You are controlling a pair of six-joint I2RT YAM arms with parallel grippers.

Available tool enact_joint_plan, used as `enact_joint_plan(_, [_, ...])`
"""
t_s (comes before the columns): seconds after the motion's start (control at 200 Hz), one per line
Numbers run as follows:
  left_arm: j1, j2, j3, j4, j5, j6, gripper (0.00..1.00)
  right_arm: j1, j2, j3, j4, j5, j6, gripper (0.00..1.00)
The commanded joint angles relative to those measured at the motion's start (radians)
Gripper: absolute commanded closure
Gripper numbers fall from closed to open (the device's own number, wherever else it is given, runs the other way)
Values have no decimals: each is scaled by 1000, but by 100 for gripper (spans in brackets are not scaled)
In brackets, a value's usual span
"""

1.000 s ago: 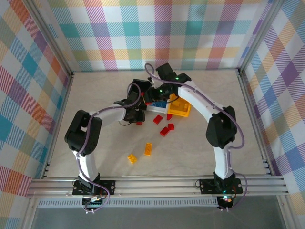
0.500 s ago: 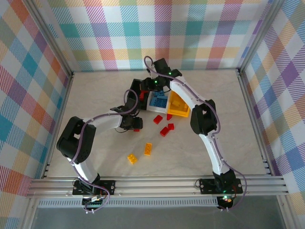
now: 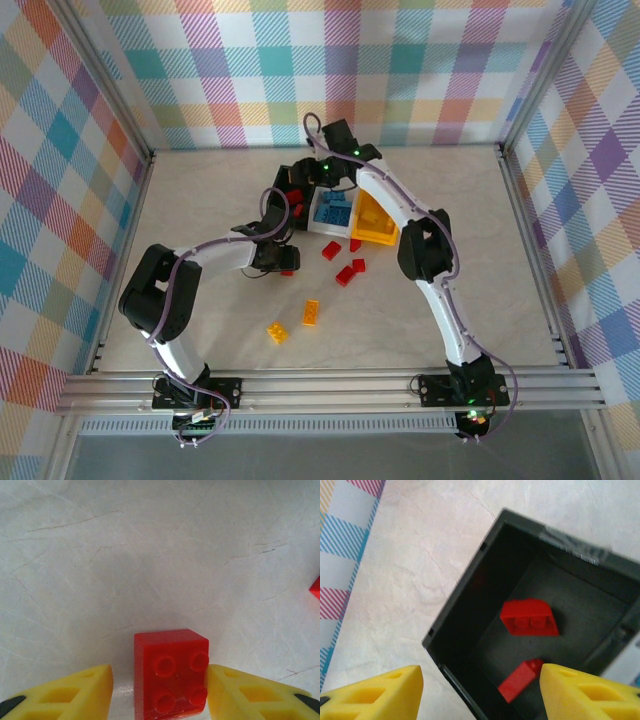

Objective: Sort the legos into containers by color

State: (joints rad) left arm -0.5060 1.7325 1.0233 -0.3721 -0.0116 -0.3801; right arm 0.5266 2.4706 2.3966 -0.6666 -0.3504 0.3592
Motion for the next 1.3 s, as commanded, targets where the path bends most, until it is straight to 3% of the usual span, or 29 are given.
enact_joint_plan(0.0, [11,45,-14,-60,-5,0,57,7,-202,-158,61,-11,-25,37])
enact_joint_plan(0.215, [11,59,-21,-51,-2,6,66,9,-539,-562,184,22,-42,36])
enact_joint_plan(0.465, [11,16,-35,-66,-3,6,74,8,-760,-815,209,58,-50,36])
enact_joint_plan(0.86, [15,-59,61,-174,-40,48,73,8,-913,-992,209,91,-46,35])
enact_joint_plan(1.295, [102,17,390,-276,-12,96,69,8,-1056,-1222,197,104,-40,35])
